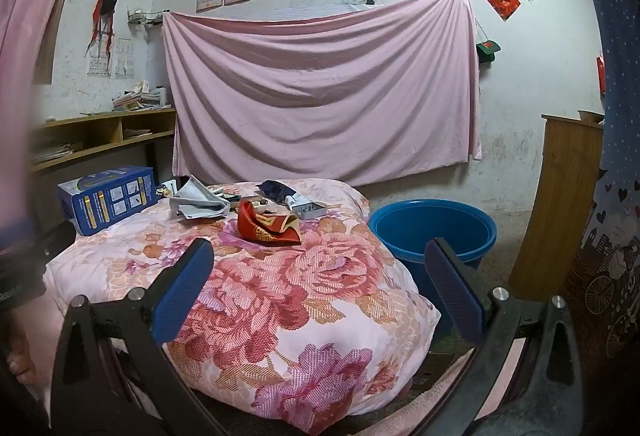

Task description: Collect trash

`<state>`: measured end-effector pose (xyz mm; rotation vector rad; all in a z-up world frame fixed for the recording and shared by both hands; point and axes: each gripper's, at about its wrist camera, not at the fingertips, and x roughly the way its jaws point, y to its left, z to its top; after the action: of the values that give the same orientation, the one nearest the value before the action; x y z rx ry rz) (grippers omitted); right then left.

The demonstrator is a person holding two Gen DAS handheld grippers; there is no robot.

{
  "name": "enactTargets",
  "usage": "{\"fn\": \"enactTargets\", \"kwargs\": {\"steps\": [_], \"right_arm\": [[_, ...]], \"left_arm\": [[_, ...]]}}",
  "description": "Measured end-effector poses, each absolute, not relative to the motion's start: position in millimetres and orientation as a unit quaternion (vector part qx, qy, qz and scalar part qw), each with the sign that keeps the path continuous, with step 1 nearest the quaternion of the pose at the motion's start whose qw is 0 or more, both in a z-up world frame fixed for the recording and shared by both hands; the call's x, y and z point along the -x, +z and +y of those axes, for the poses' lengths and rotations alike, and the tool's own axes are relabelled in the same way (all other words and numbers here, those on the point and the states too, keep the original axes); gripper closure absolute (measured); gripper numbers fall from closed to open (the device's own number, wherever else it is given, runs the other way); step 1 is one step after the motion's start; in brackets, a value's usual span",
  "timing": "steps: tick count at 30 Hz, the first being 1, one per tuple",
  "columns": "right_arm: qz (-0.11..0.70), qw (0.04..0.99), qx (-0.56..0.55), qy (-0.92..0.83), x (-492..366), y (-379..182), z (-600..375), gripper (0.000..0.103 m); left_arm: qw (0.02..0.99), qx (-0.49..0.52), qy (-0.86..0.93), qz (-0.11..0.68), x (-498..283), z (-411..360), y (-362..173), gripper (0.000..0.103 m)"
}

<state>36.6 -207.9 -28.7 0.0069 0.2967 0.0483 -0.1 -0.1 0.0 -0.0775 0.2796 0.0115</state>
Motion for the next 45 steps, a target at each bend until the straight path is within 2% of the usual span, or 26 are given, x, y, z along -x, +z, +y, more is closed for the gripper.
{"fn": "enactTargets", "kwargs": {"steps": [45], "right_arm": [[0.145, 0.989, -0.008, 0.023, -36.3, -28.5, -208.6, 0.0]], "left_arm": [[0.989, 0.037, 0.006, 0.14, 0.0, -0.2, 0.0, 0.001]]}}
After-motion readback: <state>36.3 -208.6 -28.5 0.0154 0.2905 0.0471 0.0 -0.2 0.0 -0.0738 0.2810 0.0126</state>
